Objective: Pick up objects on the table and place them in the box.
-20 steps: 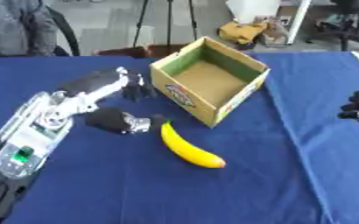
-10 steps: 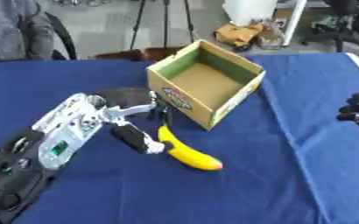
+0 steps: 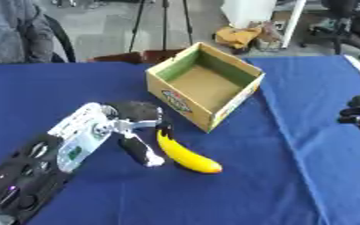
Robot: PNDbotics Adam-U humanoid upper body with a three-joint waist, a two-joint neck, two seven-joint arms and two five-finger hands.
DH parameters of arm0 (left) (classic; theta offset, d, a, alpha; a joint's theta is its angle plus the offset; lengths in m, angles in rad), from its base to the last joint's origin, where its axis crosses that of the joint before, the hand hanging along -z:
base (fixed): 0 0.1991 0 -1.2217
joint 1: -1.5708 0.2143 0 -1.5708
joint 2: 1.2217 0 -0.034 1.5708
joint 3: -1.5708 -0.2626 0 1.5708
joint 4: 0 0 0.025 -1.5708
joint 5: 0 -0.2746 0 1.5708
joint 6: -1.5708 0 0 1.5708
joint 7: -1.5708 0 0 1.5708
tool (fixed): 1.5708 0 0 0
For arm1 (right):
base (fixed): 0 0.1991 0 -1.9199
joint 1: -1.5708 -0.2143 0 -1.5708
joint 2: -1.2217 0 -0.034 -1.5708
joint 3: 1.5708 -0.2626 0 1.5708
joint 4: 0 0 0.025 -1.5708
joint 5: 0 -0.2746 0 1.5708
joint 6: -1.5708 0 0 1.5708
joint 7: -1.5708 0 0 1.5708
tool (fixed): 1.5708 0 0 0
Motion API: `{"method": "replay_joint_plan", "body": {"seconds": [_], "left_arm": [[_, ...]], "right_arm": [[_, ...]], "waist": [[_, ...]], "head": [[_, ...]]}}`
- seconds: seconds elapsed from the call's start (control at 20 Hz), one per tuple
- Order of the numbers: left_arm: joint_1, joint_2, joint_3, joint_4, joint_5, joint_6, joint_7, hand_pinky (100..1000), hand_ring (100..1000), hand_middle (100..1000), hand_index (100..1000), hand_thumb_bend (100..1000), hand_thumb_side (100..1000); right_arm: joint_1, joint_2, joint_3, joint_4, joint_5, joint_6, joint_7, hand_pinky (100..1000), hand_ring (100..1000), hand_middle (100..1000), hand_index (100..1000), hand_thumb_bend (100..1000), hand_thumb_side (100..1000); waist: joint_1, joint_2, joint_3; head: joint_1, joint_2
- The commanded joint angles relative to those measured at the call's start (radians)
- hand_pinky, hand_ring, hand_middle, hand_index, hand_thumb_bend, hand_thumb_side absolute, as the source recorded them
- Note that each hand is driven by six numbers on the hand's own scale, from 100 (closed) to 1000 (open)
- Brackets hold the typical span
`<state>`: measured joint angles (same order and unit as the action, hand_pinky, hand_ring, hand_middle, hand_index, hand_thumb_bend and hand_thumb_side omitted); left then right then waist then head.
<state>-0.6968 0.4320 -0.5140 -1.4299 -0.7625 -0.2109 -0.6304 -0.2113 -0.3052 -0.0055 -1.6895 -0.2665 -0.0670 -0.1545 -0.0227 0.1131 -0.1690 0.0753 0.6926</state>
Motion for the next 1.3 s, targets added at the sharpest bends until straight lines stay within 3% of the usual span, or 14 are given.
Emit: {"method": "replay_joint_plan", "body": {"seconds": [0.05, 0.7, 1.15, 1.3], "left_arm": [[-0.027, -0.006, 0.007, 0.009, -0.031, -0.017, 0.029, 671, 616, 613, 737, 358, 545], [-0.069, -0.126, 0.023, 0.176, -0.157, -0.108, 0.100, 731, 651, 634, 751, 358, 529], [-0.069, -0.142, 0.029, 0.218, -0.179, -0.134, 0.109, 734, 650, 635, 754, 364, 507], [-0.069, -0.142, 0.029, 0.222, -0.175, -0.136, 0.102, 732, 648, 633, 754, 329, 490]], "right_arm": [[-0.015, -0.017, -0.004, -0.013, -0.006, -0.003, 0.004, 527, 536, 529, 592, 100, 916], [-0.025, -0.012, 0.002, -0.012, -0.009, -0.001, 0.011, 527, 537, 529, 592, 100, 916], [-0.025, -0.012, 0.001, -0.012, -0.009, -0.001, 0.010, 527, 538, 529, 592, 100, 916], [-0.025, -0.012, 0.001, -0.012, -0.009, -0.001, 0.010, 527, 538, 529, 592, 100, 916]], "waist": [[-0.004, -0.013, -0.002], [-0.011, -0.003, -0.023], [-0.011, -0.001, -0.025], [-0.013, -0.001, -0.025]], "head": [[-0.001, -0.012], [0.007, -0.025], [0.003, -0.028], [0.003, -0.029]]}}
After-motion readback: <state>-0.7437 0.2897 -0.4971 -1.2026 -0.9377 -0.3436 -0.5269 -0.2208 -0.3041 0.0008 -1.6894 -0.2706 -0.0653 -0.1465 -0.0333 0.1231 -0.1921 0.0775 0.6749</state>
